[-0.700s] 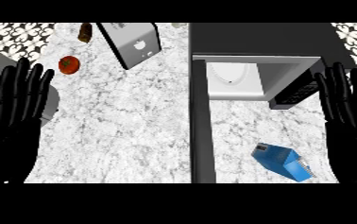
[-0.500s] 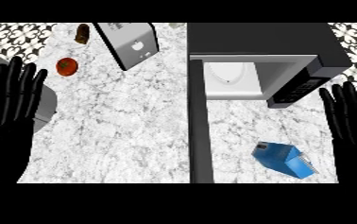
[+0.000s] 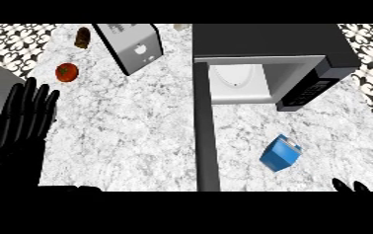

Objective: Pick up the milk, place it into the microwave and close the microwave

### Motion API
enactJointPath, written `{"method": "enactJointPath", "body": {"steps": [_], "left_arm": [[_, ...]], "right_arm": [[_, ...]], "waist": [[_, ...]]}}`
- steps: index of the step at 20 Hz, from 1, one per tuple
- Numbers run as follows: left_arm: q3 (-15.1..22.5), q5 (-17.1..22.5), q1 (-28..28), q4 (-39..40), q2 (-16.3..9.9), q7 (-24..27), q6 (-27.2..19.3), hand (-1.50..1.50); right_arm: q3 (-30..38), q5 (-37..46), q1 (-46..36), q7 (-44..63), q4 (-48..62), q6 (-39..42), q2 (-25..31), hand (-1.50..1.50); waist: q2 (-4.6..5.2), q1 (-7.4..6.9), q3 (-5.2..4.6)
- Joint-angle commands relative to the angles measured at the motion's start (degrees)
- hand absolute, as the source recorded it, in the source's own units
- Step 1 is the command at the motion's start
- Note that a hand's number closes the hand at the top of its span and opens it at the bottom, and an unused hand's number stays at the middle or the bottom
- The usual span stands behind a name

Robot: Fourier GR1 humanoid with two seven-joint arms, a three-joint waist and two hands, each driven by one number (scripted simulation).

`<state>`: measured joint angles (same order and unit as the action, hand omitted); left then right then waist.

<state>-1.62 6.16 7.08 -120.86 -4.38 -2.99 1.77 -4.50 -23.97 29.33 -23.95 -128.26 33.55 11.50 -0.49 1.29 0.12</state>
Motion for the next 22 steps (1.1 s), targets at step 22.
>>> {"method": "enactJointPath", "body": {"steps": [22], "left_arm": [[1.4,2.2,22.5,-7.1,1.1,11.2,8.0,-1.50]], "right_arm": [[9.2,12.5,4.0,-21.7,16.2,-2.6,-6.1,-1.50]], "waist": [[0.40,-1.47,-0.11]]}}
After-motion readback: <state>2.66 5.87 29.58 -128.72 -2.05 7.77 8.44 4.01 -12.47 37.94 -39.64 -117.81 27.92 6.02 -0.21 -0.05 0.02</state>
